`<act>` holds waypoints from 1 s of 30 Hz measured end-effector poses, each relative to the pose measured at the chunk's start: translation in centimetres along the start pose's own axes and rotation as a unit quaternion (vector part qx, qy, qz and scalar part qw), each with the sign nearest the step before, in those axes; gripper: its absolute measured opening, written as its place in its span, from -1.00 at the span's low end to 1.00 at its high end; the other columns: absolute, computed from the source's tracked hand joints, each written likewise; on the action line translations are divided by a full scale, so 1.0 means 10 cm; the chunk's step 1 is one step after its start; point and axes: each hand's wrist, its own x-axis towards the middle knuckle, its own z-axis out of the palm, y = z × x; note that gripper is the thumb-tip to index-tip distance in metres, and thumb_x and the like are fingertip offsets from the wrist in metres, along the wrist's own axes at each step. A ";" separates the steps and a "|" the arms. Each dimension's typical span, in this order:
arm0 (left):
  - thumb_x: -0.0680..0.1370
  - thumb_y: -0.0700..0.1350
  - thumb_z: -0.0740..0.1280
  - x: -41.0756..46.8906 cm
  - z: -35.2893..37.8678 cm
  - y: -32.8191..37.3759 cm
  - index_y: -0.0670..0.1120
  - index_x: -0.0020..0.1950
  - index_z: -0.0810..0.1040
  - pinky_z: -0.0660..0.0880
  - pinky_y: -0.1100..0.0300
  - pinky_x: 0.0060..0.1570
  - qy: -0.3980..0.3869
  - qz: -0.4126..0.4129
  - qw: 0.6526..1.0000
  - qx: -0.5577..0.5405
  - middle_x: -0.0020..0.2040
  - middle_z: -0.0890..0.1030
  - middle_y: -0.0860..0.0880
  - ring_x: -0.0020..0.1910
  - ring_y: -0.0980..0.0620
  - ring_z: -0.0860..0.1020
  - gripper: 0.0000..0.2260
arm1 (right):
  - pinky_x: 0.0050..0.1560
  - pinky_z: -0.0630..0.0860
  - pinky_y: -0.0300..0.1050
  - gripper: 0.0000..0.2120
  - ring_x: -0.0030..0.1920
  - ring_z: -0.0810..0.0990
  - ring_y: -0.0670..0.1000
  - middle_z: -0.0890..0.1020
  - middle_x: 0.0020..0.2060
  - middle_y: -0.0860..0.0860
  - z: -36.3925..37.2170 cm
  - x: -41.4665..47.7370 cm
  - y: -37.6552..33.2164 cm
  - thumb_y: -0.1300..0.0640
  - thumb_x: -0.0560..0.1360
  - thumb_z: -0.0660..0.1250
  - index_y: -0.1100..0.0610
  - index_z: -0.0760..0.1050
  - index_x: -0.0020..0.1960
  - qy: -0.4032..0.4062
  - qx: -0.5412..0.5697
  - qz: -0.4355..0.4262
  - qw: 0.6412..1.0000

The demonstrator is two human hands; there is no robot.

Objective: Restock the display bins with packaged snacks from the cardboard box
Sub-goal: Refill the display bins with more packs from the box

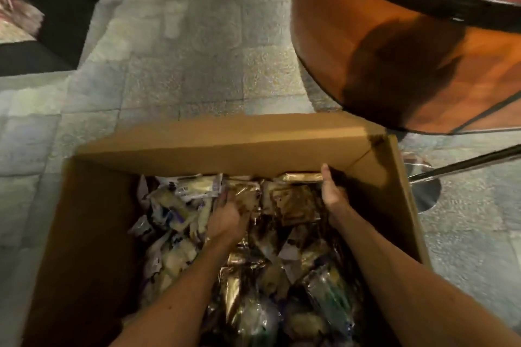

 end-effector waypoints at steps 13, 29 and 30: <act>0.64 -0.03 0.25 0.59 0.16 0.14 -0.15 0.52 0.18 0.34 -0.07 0.35 0.009 0.138 0.962 0.233 0.43 0.37 -0.19 0.42 -0.18 0.34 -0.49 | -0.33 0.63 -0.04 -0.39 -0.01 0.67 0.18 0.63 0.15 0.17 0.17 0.45 0.39 0.12 0.34 0.48 0.03 0.44 0.37 -0.068 0.047 0.017 0.996; 0.51 0.06 0.44 0.72 -0.09 -0.02 -0.12 0.52 0.15 0.24 -0.04 0.37 -0.084 0.135 0.943 0.292 0.43 0.41 -0.13 0.42 -0.15 0.32 -0.28 | -0.31 0.63 -0.07 -0.62 -0.12 0.67 0.10 0.67 -0.02 0.13 0.16 0.34 0.20 0.26 0.40 0.55 0.29 0.57 0.18 -0.175 -0.031 0.078 0.981; 0.49 0.09 0.46 0.72 -0.14 -0.03 -0.10 0.53 0.16 0.22 -0.05 0.39 -0.101 0.125 0.939 0.304 0.44 0.38 -0.13 0.43 -0.16 0.29 -0.25 | -0.28 0.64 -0.04 -0.57 -0.10 0.68 0.13 0.68 -0.01 0.15 0.16 0.31 0.21 0.23 0.38 0.57 0.29 0.57 0.20 -0.192 -0.036 0.093 0.976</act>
